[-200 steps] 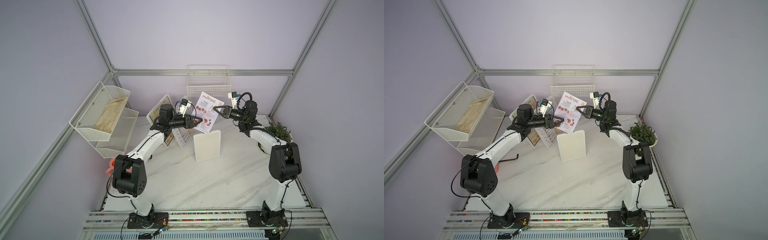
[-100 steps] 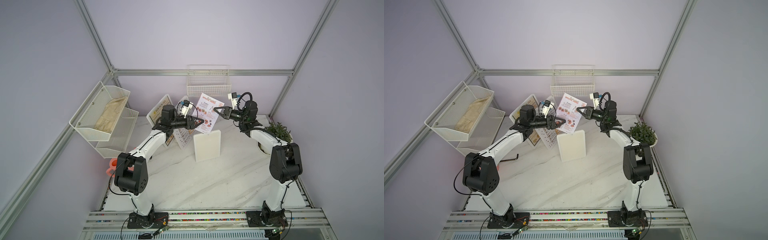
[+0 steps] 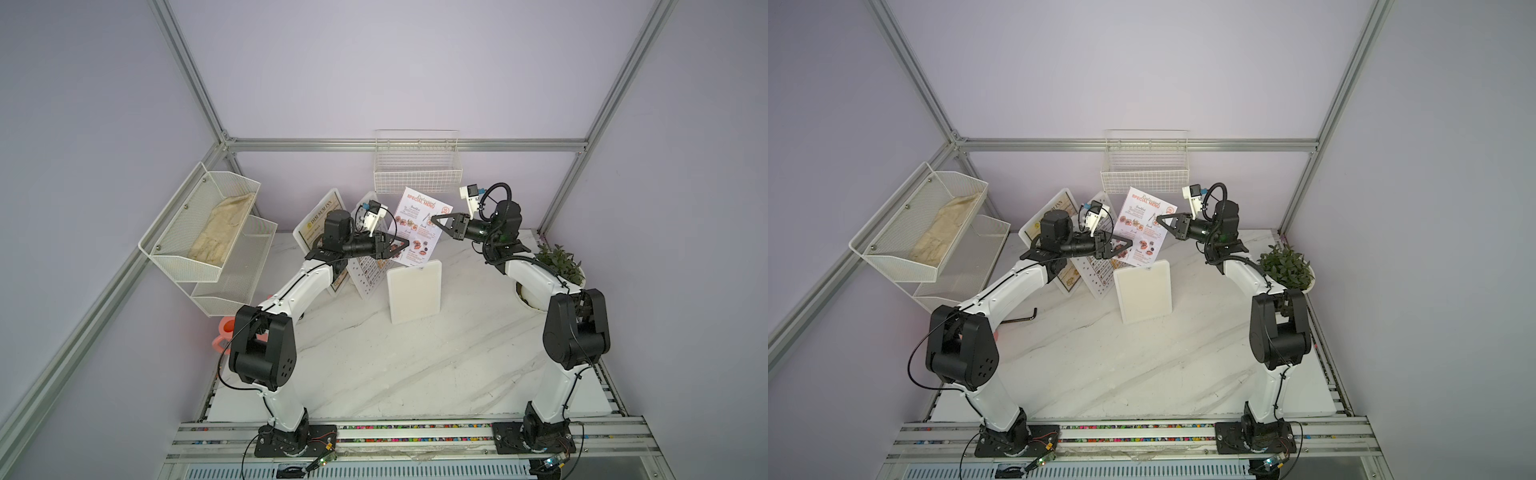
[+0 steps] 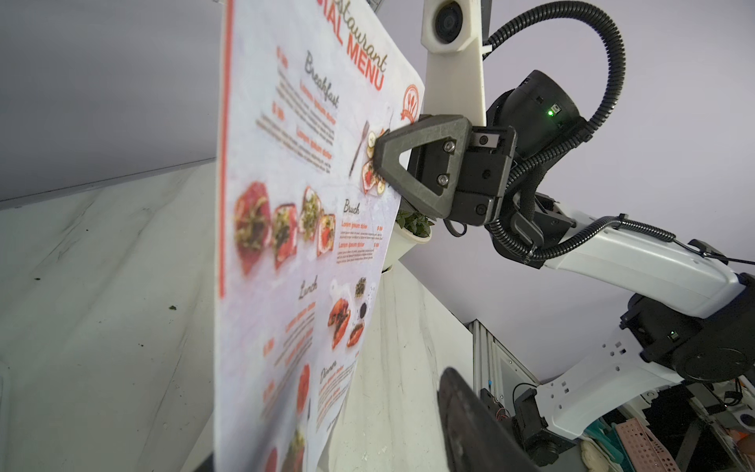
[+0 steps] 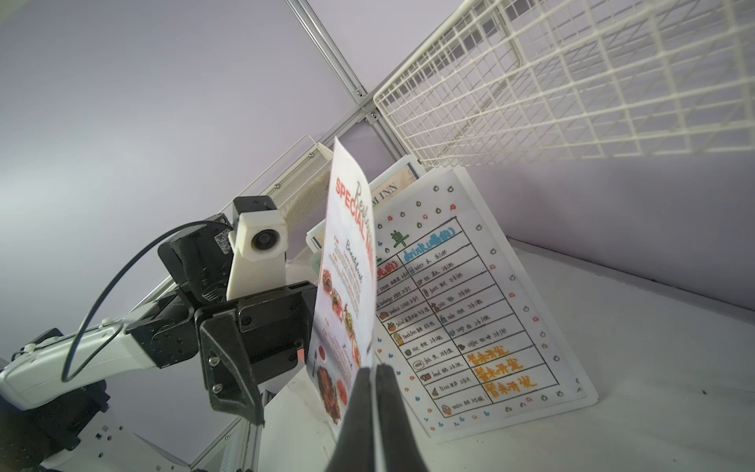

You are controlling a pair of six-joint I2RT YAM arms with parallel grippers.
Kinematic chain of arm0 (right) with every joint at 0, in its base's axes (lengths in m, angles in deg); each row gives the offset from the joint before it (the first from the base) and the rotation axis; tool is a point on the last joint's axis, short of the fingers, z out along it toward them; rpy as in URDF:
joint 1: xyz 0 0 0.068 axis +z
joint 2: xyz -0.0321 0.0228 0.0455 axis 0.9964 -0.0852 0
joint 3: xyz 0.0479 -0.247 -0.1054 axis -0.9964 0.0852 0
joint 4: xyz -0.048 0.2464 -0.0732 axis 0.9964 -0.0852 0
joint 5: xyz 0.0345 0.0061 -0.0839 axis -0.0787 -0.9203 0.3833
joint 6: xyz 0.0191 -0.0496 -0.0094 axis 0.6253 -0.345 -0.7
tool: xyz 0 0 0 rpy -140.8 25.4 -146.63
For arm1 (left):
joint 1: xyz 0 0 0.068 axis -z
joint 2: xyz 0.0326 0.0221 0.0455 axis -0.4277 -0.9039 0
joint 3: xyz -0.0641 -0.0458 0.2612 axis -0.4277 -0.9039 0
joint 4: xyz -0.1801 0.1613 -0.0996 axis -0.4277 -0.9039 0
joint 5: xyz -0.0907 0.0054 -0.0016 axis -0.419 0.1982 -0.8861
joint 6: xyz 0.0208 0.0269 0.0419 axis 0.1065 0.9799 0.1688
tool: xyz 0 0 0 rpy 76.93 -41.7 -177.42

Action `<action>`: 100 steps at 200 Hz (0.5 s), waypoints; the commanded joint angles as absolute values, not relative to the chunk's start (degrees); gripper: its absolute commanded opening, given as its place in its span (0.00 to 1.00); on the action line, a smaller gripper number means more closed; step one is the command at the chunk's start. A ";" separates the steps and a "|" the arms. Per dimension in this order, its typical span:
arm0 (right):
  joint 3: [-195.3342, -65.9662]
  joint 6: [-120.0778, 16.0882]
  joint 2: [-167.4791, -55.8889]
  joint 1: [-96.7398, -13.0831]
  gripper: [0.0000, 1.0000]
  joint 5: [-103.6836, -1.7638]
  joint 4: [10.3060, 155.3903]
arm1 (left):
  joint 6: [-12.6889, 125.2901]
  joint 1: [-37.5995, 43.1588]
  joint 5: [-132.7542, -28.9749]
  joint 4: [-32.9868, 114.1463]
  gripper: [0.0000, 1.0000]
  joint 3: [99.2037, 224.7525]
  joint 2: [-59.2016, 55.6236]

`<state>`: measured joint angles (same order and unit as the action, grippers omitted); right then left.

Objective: Insert the menus into the narrow rack
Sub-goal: Insert the menu into the narrow rack.

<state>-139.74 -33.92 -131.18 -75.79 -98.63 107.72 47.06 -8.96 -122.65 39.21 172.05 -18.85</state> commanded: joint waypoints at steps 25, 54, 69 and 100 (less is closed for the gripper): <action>-139.78 -35.58 -129.46 -77.22 0.00 -105.47 110.79 | 46.36 -8.01 -125.10 41.47 0.55 174.65 -19.65; -141.69 -35.89 -131.16 -77.95 0.00 -109.39 110.85 | 46.36 -7.59 -125.54 41.44 0.54 174.66 -19.60; -142.57 -35.99 -132.01 -78.00 0.00 -110.94 110.81 | 46.36 -7.48 -125.59 41.41 0.53 174.66 -19.57; -145.02 -37.48 -133.36 -78.01 0.00 -112.35 108.44 | 46.35 -7.26 -125.77 41.37 0.52 175.01 -19.96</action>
